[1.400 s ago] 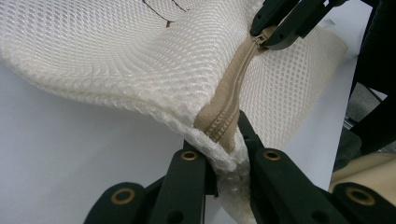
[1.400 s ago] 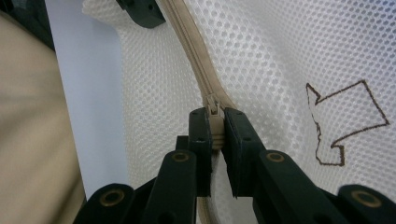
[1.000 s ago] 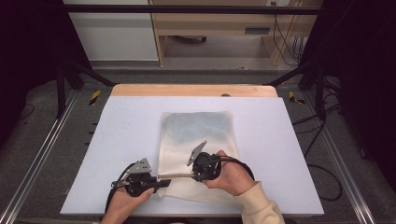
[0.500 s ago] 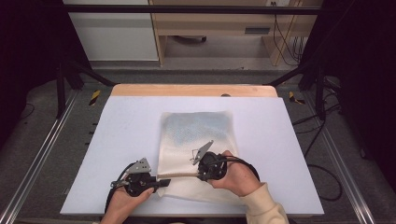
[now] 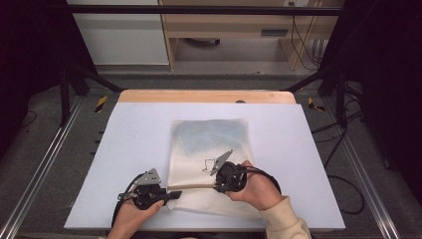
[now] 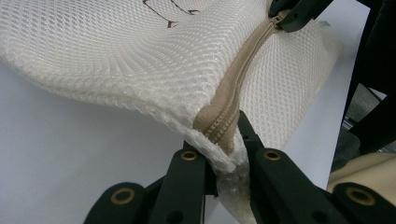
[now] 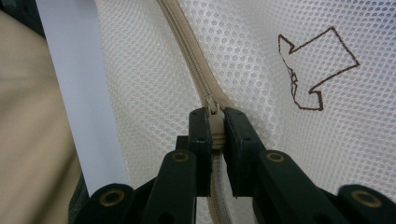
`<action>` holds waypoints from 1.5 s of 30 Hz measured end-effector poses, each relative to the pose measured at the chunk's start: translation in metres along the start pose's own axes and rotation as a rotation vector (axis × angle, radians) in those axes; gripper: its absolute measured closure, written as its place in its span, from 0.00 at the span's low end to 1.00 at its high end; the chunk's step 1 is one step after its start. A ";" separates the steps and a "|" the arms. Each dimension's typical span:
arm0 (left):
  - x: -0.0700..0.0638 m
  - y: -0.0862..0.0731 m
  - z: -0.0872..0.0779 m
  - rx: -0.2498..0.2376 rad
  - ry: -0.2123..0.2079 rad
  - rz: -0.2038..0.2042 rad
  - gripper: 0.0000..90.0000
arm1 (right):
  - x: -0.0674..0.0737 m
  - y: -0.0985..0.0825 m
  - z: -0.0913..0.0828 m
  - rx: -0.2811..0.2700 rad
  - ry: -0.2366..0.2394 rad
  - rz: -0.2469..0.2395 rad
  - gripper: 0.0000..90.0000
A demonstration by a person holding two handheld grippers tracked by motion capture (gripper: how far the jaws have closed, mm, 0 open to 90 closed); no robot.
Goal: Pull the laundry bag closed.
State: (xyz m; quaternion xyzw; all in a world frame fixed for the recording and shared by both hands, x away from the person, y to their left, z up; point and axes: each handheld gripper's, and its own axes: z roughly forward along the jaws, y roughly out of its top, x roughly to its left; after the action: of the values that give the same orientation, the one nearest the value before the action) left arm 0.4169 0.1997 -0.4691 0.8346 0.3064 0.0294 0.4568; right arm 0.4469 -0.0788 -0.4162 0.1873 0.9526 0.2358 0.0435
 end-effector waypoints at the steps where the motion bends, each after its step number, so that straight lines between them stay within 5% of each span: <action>1: 0.000 0.000 0.000 0.000 0.001 0.002 0.94 | 0.000 0.000 -0.001 0.004 -0.001 -0.002 0.91; 45: 0.000 0.000 -0.001 -0.003 0.004 0.002 0.94 | -0.004 -0.018 -0.014 -0.004 -0.027 0.032 0.91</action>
State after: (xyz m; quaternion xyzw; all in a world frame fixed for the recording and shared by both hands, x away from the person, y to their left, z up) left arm 0.4162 0.2005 -0.4681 0.8342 0.3066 0.0319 0.4572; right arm 0.4425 -0.1012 -0.4126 0.2057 0.9483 0.2356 0.0531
